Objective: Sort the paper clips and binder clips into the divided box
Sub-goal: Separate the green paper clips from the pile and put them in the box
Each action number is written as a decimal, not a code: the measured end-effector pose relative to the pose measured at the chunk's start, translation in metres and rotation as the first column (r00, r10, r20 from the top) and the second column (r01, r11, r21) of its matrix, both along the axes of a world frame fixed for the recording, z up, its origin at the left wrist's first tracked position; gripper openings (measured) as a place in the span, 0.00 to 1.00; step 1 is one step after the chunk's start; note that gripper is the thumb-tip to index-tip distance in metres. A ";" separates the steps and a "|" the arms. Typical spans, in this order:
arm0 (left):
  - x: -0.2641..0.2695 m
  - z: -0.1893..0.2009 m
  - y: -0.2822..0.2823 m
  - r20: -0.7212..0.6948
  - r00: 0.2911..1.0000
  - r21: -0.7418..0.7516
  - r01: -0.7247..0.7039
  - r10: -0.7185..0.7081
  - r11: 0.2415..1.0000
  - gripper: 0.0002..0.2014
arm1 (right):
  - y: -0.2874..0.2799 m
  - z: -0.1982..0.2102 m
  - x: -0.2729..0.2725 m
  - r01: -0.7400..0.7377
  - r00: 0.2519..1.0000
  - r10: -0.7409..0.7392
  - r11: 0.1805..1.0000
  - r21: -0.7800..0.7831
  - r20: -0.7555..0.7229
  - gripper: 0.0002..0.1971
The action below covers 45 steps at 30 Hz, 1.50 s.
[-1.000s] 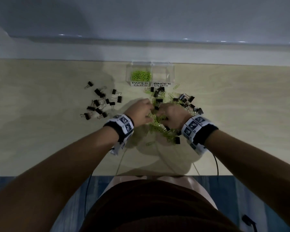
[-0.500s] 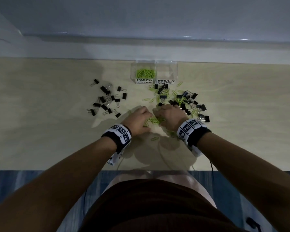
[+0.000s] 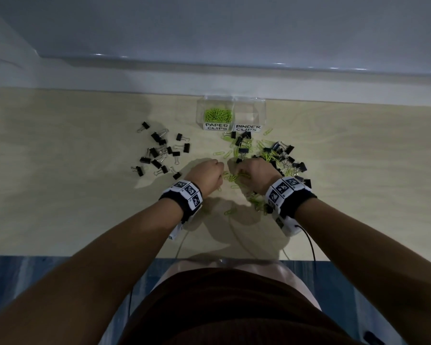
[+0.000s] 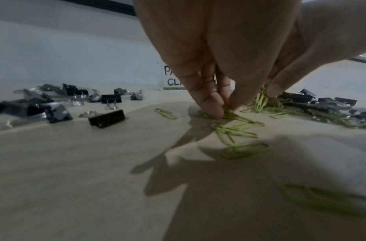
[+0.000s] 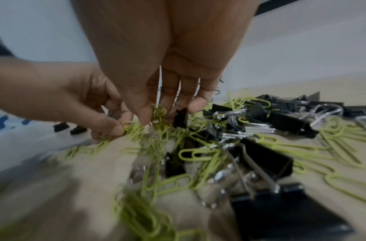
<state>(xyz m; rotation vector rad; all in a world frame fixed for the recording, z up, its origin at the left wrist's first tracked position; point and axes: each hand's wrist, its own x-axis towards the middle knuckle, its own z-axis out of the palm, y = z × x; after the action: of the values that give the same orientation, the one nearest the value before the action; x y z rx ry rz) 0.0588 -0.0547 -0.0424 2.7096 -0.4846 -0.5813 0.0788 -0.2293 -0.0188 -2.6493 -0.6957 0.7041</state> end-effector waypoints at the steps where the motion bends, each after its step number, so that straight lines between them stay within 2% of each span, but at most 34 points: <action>1: 0.002 0.000 0.002 0.003 1.000 0.009 0.014 -0.014 1.000 0.08 | -0.001 0.003 0.003 0.054 0.998 -0.053 0.998 0.021 -0.023 0.10; 4: 0.009 0.002 0.008 -0.012 0.999 0.007 0.031 -0.031 1.000 0.07 | -0.003 0.006 0.017 0.204 0.976 -0.196 0.975 0.086 -0.093 0.06; 7: 0.014 0.009 0.016 -0.051 0.996 -0.119 -0.076 0.070 0.990 0.06 | -0.001 0.012 0.038 0.413 0.898 -0.369 0.894 0.173 -0.238 0.02; 9: 0.018 0.015 0.021 -0.105 0.974 -0.277 -0.222 0.200 0.935 0.04 | 0.002 0.021 0.053 0.529 0.829 -0.434 0.812 0.246 -0.352 0.02; 12: 0.034 0.030 0.027 -0.158 0.921 -0.445 -0.389 0.357 0.806 0.03 | 0.010 0.037 0.075 0.638 0.748 -0.458 0.693 0.335 -0.480 0.03; 15: 0.065 0.045 0.031 -0.116 0.870 -0.526 -0.462 0.479 0.713 0.03 | 0.017 0.047 0.090 0.770 0.608 -0.464 0.542 0.337 -0.644 0.05; 17: 0.089 0.051 0.029 -0.089 0.826 -0.543 -0.509 0.557 0.668 0.03 | 0.021 0.048 0.094 0.831 0.509 -0.453 0.481 0.280 -0.732 0.07; 19: 0.108 0.054 0.024 -0.078 0.810 -0.529 -0.527 0.581 0.665 0.04 | 0.023 0.046 0.094 0.868 0.438 -0.457 0.439 0.233 -0.774 0.06; 21: 0.116 0.056 0.018 -0.081 0.828 -0.493 -0.517 0.555 0.699 0.05 | 0.025 0.044 0.090 0.904 0.376 -0.461 0.372 0.210 -0.804 0.07; 23: 0.113 0.054 0.013 -0.083 0.837 -0.469 -0.511 0.540 0.720 0.06 | 0.025 0.041 0.086 0.933 0.326 -0.467 0.300 0.200 -0.822 0.08; 25: 0.098 0.050 0.010 -0.092 0.829 -0.488 -0.520 0.551 0.701 0.07 | 0.024 0.040 0.082 0.958 0.274 -0.476 0.213 0.193 -0.836 0.08; 27: 0.076 0.045 0.006 -0.171 0.816 -0.537 -0.547 0.553 0.642 0.08 | 0.024 0.038 0.078 0.969 0.245 -0.475 0.156 0.193 -0.845 0.07; 29: 0.057 0.042 0.001 -0.273 0.794 -0.549 -0.593 0.544 0.590 0.15 | 0.027 0.036 0.073 0.976 0.216 -0.462 0.097 0.193 -0.860 0.05; 31: 0.046 0.038 -0.004 -0.316 0.769 -0.546 -0.626 0.556 0.556 0.20 | 0.032 0.034 0.069 0.980 0.191 -0.462 0.045 0.192 -0.866 0.03; 34: 0.044 0.035 -0.007 -0.334 0.726 -0.576 -0.662 0.601 0.479 0.17 | 0.036 0.032 0.064 0.983 0.160 -0.442 -0.009 0.183 -0.883 0.03; 36: 0.042 0.033 -0.005 -0.352 0.710 -0.596 -0.673 0.610 0.438 0.14 | 0.035 0.030 0.062 0.982 0.170 -0.438 0.002 0.188 -0.883 0.03; 42: 0.033 0.026 0.014 -0.317 0.730 -0.553 -0.661 0.605 0.507 0.13 | 0.035 0.028 0.068 0.975 0.207 -0.459 0.021 0.222 -0.864 0.02; 44: 0.029 0.023 0.022 -0.326 0.717 -0.538 -0.676 0.616 0.503 0.13 | 0.038 0.032 0.074 0.964 0.252 -0.473 0.049 0.260 -0.844 0.02; 45: 0.026 0.022 0.027 -0.329 0.714 -0.528 -0.682 0.618 0.506 0.12 | 0.039 0.034 0.078 0.954 0.291 -0.492 0.088 0.286 -0.821 0.01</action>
<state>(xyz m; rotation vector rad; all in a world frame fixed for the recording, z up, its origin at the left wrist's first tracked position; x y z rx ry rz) 0.0845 -0.0279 -0.0203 1.9615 0.3589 -0.2525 0.1568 -0.1900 0.0155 -1.4036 0.5848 0.5310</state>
